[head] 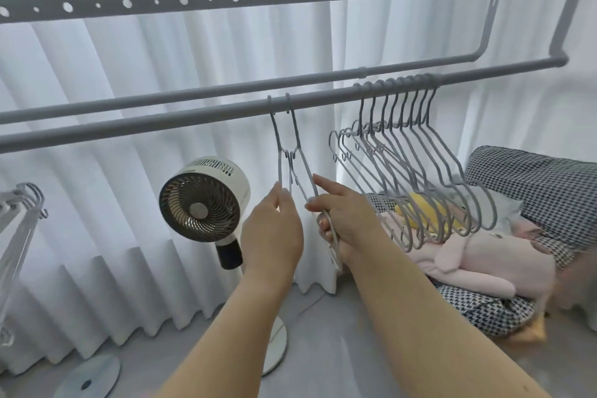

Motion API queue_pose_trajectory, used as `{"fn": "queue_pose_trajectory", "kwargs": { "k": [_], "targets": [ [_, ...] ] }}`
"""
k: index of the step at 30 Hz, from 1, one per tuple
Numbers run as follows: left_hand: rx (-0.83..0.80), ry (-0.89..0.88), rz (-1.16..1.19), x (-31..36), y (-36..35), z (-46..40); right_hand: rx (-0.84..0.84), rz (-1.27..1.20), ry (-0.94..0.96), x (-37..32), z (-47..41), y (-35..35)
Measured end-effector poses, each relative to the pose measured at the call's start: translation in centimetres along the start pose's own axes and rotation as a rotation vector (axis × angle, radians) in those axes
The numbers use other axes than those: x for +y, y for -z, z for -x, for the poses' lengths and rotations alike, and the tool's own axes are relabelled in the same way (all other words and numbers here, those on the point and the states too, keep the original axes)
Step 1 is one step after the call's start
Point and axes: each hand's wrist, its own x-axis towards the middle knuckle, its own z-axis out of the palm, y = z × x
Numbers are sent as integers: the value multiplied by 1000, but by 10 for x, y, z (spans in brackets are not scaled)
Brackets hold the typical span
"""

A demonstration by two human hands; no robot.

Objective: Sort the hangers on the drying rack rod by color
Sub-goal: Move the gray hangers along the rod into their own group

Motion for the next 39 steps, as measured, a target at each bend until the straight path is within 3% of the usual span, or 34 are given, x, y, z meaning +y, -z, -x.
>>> {"fn": "queue_pose_trajectory", "kwargs": {
  "k": [16, 39],
  "targets": [
    [-91, -53, -49, 26, -54, 2, 96, 15, 57, -20, -17, 49],
    [-134, -94, -33, 42, -72, 8, 107, -24, 69, -22, -22, 64]
  ]
}}
